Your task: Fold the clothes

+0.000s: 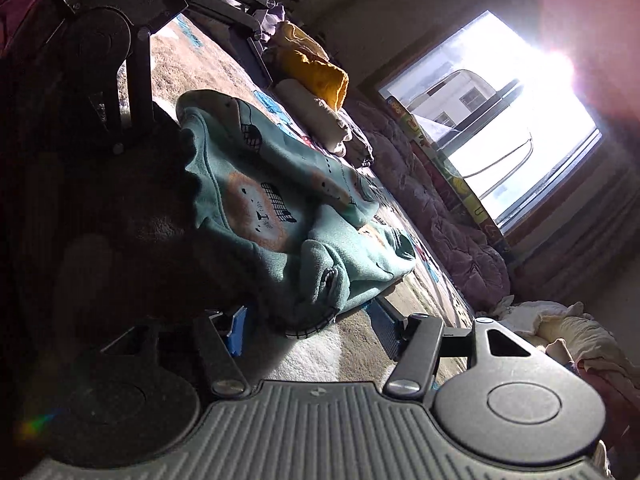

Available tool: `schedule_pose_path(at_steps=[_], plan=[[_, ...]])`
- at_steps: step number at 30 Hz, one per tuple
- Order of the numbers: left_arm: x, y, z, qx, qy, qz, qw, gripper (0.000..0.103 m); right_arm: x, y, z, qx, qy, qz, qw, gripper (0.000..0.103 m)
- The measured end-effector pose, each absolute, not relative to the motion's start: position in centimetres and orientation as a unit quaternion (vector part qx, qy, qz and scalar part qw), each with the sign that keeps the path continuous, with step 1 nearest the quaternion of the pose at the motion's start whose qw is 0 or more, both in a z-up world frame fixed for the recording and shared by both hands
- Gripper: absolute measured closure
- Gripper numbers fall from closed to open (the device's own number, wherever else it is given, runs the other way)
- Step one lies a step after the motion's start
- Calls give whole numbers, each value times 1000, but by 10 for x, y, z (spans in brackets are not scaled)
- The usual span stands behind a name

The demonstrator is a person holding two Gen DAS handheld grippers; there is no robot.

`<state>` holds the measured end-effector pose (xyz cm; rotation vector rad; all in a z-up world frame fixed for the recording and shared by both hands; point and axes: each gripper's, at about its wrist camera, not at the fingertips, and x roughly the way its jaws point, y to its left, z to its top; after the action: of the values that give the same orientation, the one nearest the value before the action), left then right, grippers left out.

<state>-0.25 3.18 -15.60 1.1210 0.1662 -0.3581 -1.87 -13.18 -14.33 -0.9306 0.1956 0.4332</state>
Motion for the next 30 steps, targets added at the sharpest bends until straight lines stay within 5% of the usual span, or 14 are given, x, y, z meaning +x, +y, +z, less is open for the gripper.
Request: schedule_pose_path(at_steps=[6, 9, 11, 13, 16, 24, 30], plan=[[6, 26, -160, 526, 61, -156, 834, 29, -8, -127, -146, -461, 77, 204, 860, 41], [8, 23, -160, 521, 64, -155, 837, 41, -1, -127, -147, -439, 79, 203, 872, 49], [7, 21, -162, 525, 68, -154, 834, 50, -2, -128, -147, -428, 87, 215, 874, 64], [9, 17, -165, 531, 75, -146, 831, 73, 0, -129, -143, -412, 96, 227, 878, 69], [9, 13, -166, 535, 87, -143, 828, 80, 1, -131, -138, -387, 107, 235, 885, 72], [-24, 21, -128, 527, 109, -189, 821, 83, -33, -143, -107, -362, 110, 253, 890, 74], [-18, 40, -68, 370, 87, -216, 899, 80, -40, -170, -70, -278, 72, 242, 927, 73]])
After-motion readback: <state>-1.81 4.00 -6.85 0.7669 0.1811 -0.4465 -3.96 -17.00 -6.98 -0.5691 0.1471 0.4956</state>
